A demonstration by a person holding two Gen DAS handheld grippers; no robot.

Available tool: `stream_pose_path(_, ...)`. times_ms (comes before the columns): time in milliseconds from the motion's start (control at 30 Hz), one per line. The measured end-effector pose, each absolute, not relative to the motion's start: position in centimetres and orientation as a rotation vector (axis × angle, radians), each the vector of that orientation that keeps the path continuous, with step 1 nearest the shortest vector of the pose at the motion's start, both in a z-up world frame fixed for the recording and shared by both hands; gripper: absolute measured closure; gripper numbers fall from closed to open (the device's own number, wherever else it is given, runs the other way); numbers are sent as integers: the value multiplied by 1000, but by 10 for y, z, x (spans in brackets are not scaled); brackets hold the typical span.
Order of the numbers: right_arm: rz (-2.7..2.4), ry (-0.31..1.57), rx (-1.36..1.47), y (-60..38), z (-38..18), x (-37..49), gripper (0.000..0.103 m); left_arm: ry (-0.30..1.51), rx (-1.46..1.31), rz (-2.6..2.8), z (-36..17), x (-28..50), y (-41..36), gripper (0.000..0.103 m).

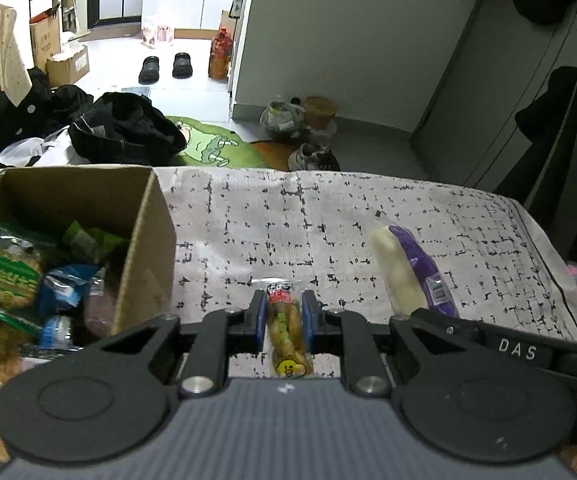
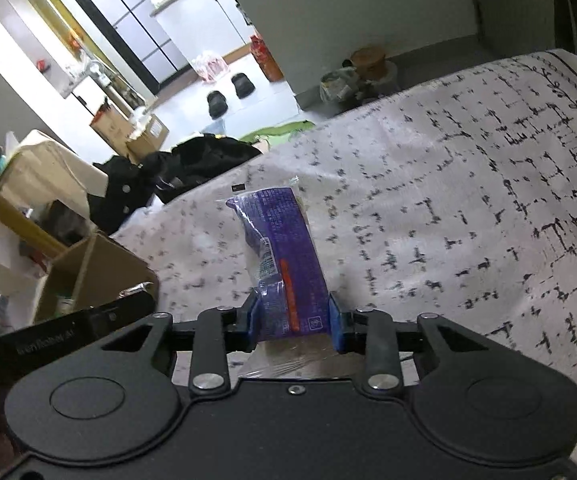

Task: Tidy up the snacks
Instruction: 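Carry the yellow candy stick over the box with the left tool while the right tool carries the purple cake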

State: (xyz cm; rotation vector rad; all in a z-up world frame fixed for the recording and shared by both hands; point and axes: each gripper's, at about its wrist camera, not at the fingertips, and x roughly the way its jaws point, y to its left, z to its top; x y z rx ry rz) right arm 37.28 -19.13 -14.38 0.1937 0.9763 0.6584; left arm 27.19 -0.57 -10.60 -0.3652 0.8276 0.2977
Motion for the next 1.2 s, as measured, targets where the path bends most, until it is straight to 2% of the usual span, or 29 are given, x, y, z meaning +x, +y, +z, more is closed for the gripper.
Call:
stream_pose_path(600, 763, 957, 299, -147, -116, 343, 72, 705, -384, 322, -51, 220, 36, 86)
stream_pose_path(1200, 860, 959, 292, -85, -95, 309, 72, 691, -402, 477, -48, 163, 113, 86)
